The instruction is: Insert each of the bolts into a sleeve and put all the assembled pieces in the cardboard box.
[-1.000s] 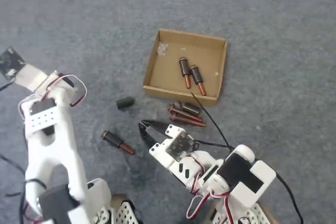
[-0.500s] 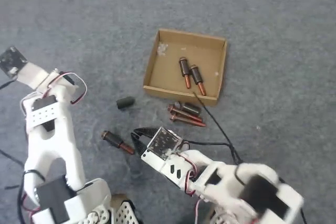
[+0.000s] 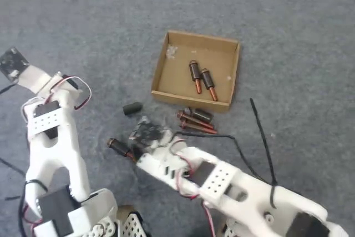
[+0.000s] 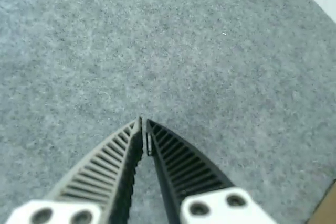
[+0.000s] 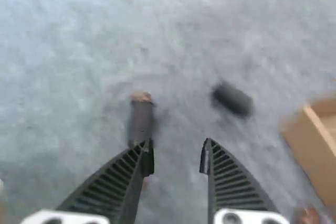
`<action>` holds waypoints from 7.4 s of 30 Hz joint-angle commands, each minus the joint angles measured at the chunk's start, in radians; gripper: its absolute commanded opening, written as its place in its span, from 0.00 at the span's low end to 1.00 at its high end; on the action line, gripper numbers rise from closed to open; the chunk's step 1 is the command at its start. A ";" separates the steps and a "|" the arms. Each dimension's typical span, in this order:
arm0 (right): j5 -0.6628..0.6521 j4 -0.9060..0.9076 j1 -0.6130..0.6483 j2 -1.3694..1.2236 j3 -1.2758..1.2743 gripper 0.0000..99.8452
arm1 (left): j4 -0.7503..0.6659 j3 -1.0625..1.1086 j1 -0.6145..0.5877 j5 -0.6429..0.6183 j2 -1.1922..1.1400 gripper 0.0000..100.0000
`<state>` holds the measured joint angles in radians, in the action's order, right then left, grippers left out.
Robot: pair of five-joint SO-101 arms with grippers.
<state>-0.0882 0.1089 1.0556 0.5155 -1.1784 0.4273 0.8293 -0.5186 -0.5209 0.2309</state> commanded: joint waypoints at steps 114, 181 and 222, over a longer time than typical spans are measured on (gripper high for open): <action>0.023 0.578 -0.829 -0.918 1.254 0.03 | -0.106 -0.004 0.049 0.104 0.003 0.01; -0.330 0.694 -0.575 -0.231 0.414 0.01 | -0.058 -0.030 0.184 0.439 -0.081 0.02; -0.328 0.700 -0.515 -0.217 0.351 0.03 | -0.057 -0.041 0.184 0.439 -0.089 0.02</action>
<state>-0.3982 0.7948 0.5232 0.2823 -0.8301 0.3659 0.8309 -0.3391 -0.0882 0.1327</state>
